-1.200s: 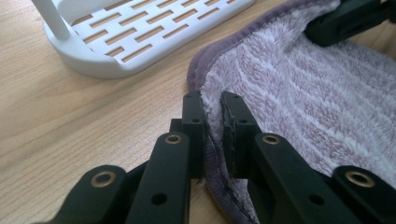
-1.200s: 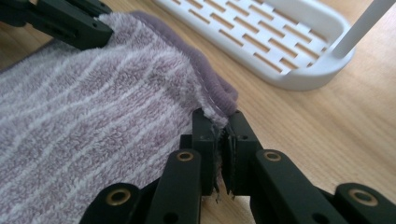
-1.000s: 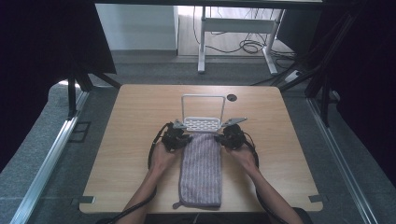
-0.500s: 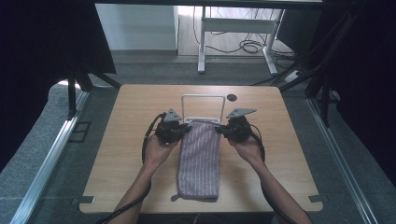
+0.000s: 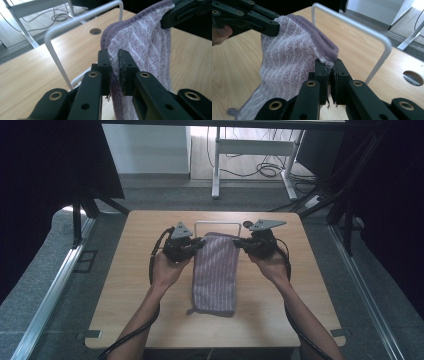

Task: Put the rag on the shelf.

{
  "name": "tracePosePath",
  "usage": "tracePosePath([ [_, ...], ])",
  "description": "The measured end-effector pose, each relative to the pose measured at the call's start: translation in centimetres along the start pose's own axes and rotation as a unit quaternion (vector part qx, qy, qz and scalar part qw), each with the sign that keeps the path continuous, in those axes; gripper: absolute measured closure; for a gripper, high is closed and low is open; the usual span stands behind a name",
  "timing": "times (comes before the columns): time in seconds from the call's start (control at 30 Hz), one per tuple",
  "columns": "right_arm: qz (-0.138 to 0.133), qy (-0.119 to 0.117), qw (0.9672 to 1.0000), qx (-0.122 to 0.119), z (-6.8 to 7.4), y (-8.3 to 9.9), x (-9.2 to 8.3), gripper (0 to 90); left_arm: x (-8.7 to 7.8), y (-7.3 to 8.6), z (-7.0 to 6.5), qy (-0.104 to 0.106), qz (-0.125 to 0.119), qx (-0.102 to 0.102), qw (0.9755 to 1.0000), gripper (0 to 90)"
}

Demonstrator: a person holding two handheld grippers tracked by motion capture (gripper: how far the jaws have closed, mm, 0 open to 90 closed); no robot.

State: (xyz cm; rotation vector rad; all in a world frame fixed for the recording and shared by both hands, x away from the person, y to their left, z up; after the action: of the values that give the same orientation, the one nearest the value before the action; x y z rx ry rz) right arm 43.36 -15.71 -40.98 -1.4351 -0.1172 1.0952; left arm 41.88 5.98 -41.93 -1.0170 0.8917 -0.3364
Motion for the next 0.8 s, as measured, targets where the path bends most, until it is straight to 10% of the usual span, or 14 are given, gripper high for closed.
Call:
tracePosePath([
  [0.8,-0.057,0.033,0.9975,-0.027,-0.5,-8.1,-2.8,85.0,-1.5,-7.5,4.3,-0.042,-0.019,0.037,0.9982,80.9],
])
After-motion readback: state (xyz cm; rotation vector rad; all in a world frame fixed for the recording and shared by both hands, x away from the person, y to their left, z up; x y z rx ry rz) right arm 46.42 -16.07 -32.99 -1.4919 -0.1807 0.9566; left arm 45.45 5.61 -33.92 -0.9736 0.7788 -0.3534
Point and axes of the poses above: each handheld gripper's, and its own axes: x roughly forward along the jaws, y roughly out of its underside, z roughly to its left, the point moved 5 cm from there along x, roughly forward along the jaws, and after that the axes turned 14 degrees about x, right-handed, at the moved point
